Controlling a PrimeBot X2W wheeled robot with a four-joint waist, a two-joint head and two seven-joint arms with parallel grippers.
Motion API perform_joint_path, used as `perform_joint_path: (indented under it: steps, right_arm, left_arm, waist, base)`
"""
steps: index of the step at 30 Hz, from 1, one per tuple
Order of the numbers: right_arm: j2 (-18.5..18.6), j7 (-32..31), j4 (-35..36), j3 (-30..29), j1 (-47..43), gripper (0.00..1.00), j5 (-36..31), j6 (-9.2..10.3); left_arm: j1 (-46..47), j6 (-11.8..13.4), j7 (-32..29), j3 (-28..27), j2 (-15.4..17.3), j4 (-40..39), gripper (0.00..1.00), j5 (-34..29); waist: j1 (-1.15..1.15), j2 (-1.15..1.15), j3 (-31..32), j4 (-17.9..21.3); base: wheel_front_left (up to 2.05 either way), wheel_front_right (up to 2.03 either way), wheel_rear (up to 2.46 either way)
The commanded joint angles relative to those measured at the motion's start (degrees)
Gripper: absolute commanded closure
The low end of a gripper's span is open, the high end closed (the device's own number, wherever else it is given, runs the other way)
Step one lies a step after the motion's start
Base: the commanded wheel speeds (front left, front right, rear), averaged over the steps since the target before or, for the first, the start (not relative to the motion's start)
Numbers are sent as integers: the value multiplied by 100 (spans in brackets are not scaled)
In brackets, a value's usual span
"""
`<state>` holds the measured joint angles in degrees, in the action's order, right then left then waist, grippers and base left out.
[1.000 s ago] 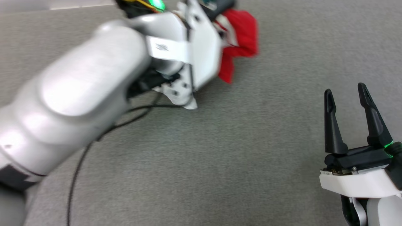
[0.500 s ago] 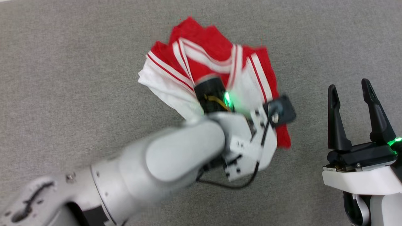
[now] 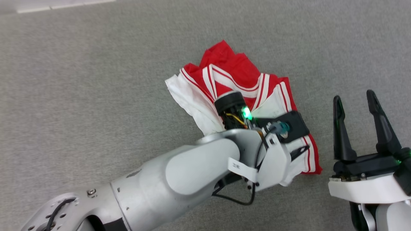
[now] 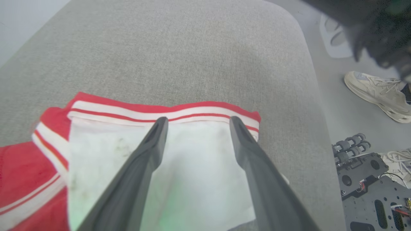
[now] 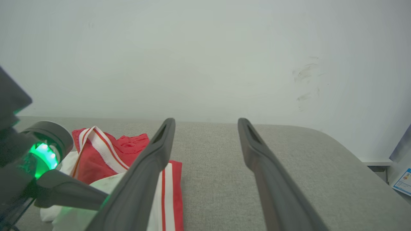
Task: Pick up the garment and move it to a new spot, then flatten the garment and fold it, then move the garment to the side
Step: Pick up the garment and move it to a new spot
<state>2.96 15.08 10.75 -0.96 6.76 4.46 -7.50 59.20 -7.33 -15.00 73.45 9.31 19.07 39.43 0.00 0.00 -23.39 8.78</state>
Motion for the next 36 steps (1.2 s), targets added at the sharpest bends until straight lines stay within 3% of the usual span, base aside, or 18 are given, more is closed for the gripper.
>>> perform_joint_path:
  steps: [1,4,10,15,22,29,36]
  right_arm:
    - [-15,14,-29,-3,-118,0,-46,2]
    - [-14,14,-66,-17,-268,0,-109,2]
    - [-14,14,-101,-75,-582,0,-183,2]
    - [-14,14,-132,-107,-820,0,-235,2]
    - [-13,14,-160,-160,-1045,0,-255,2]
    - [-13,13,-190,-189,-1227,0,-275,2]
    - [-13,14,-240,-173,-1404,0,-272,2]
  left_arm:
    - [47,-1,492,-103,-56,152,0,-11]
    - [-27,144,1329,-350,-139,422,0,-128]
    - [-366,1026,2715,-822,40,730,0,-488]
    - [-916,1788,3012,-1400,373,592,0,-688]
    - [-2228,2718,3019,-2707,918,-665,0,-1490]
    - [-3701,3124,3021,-3847,1098,-1395,0,-2050]
    - [-4866,3117,3021,-4705,942,-1708,0,-2508]
  waist:
    - [0,0,305,-170]
    - [0,0,601,-293]
    - [0,0,1089,-541]
    - [0,0,1376,-762]
    - [0,0,1657,-1006]
    - [0,0,1886,-1170]
    - [0,0,2104,-1212]
  base:
    - [0,0,0]
    - [0,0,0]
    - [0,0,0]
    - [0,0,0]
    - [0,0,0]
    - [0,0,0]
    - [0,0,0]
